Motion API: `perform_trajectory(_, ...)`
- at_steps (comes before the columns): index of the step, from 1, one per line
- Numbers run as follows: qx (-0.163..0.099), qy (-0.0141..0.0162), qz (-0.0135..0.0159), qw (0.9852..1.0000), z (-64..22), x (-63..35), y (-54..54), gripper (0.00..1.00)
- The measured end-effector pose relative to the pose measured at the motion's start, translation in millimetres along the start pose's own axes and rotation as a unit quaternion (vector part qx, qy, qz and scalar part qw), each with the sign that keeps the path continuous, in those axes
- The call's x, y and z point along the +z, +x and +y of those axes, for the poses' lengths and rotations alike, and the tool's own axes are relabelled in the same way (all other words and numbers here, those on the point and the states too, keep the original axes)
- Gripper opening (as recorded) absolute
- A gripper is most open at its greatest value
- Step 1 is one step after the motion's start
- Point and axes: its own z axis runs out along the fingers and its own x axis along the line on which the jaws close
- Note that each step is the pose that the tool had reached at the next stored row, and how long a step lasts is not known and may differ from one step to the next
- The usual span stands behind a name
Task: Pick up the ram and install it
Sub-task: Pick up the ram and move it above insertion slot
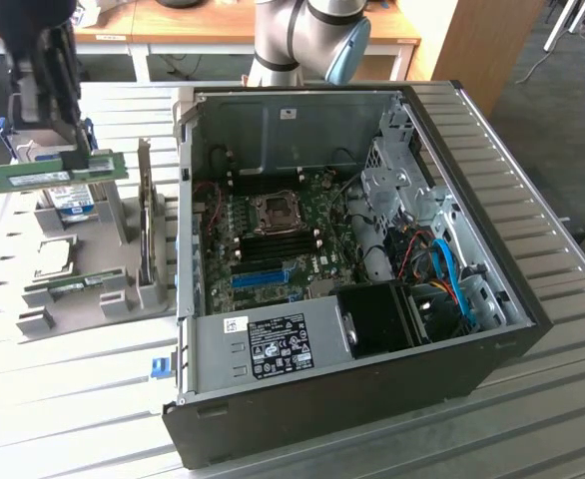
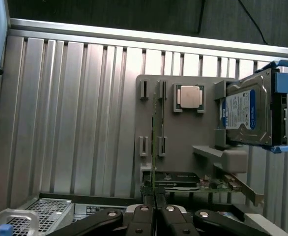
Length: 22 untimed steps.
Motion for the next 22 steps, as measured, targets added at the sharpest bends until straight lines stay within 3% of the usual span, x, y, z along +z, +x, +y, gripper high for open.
perform_trajectory(22, 0.000, -0.0002, 0.0000, 1.0000, -77.4, -4.0, 4.4, 0.12)
